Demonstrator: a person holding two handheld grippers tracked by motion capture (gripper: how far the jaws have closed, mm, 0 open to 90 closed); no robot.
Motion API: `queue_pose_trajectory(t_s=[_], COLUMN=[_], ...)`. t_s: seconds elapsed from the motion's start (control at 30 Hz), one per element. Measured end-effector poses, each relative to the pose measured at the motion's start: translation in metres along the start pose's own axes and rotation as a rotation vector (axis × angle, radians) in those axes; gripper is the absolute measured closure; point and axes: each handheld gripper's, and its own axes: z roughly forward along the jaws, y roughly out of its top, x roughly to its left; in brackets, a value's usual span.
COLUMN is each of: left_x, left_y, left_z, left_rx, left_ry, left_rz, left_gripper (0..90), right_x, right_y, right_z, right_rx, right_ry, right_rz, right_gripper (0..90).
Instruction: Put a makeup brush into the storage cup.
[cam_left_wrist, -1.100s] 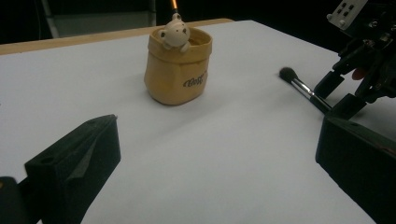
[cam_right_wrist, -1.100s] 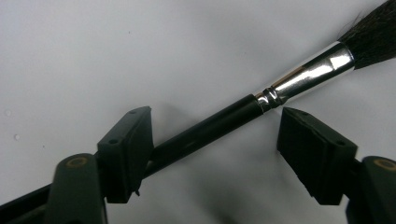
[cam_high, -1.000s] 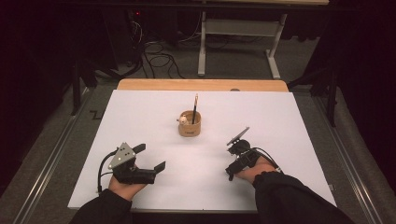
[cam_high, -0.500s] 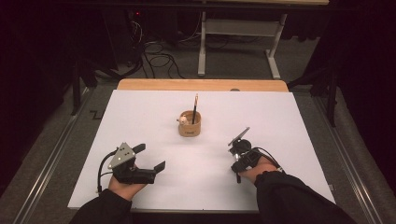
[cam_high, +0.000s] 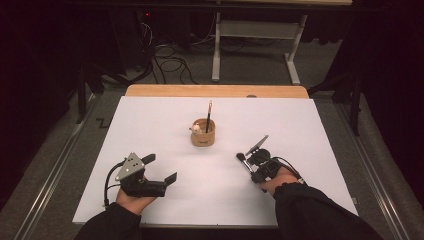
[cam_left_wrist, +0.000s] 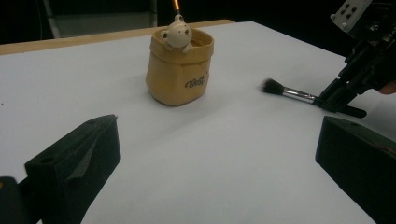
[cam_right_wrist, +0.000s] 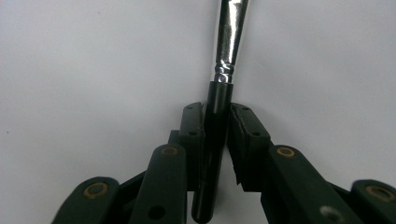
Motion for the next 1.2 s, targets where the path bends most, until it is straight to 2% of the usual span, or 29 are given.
queue_pose_trajectory(t_s=[0.17, 0.3, 0.33, 0.37, 0.5, 0.67, 0.77, 1.0, 1.03, 1.07, 1.13, 1.2], left_x=[0.000, 0.000, 0.000, 0.000, 0.000, 0.001, 0.001, 0.002, 0.002, 0.002, 0.002, 0.002], left_y=[0.000, 0.000, 0.000, 0.000, 0.000, -0.001, -0.001, -0.001, -0.001, -0.001, 0.000, 0.000], left_z=[0.000, 0.000, 0.000, 0.000, 0.000, 0.000, 0.000, -0.001, -0.001, -0.001, -0.001, -0.001], left_rx=[0.001, 0.001, 0.001, 0.001, 0.000, -0.001, 0.000, -0.003, -0.004, -0.004, -0.005, -0.005], left_ry=[0.000, 0.000, 0.000, 0.000, 0.003, 0.003, 0.003, 0.004, 0.004, 0.005, 0.005, 0.005], left_rz=[0.001, 0.001, 0.001, 0.000, -0.003, -0.007, -0.006, -0.009, -0.010, -0.010, -0.010, -0.008], left_gripper=[0.7, 0.7, 0.7, 0.7, 0.7, 0.7, 0.8, 0.7, 0.8, 0.8, 0.8, 0.8], right_x=[0.000, -0.001, 0.000, -0.001, -0.003, -0.005, -0.005, -0.004, -0.005, -0.004, -0.006, -0.008], right_y=[0.002, 0.004, 0.005, 0.005, 0.006, 0.006, 0.006, 0.006, 0.006, 0.006, 0.007, 0.007], right_z=[0.000, 0.001, 0.001, 0.002, 0.002, 0.002, 0.002, -0.001, -0.002, -0.004, -0.007, -0.011], right_rx=[0.012, 0.027, 0.036, 0.038, 0.044, 0.047, 0.040, 0.034, 0.029, 0.028, 0.018, 0.015], right_ry=[0.002, 0.000, 0.000, 0.003, 0.013, 0.025, 0.024, 0.031, 0.030, 0.031, 0.021, 0.013], right_rz=[0.028, 0.008, 0.026, 0.009, 0.007, 0.042, 0.026, 0.028, 0.019, 0.034, 0.011, 0.022], right_gripper=[78.4, 78.2, 78.2, 78.1, 78.3, 81.1, 81.4, 81.4, 81.4, 81.4, 81.4, 81.4])
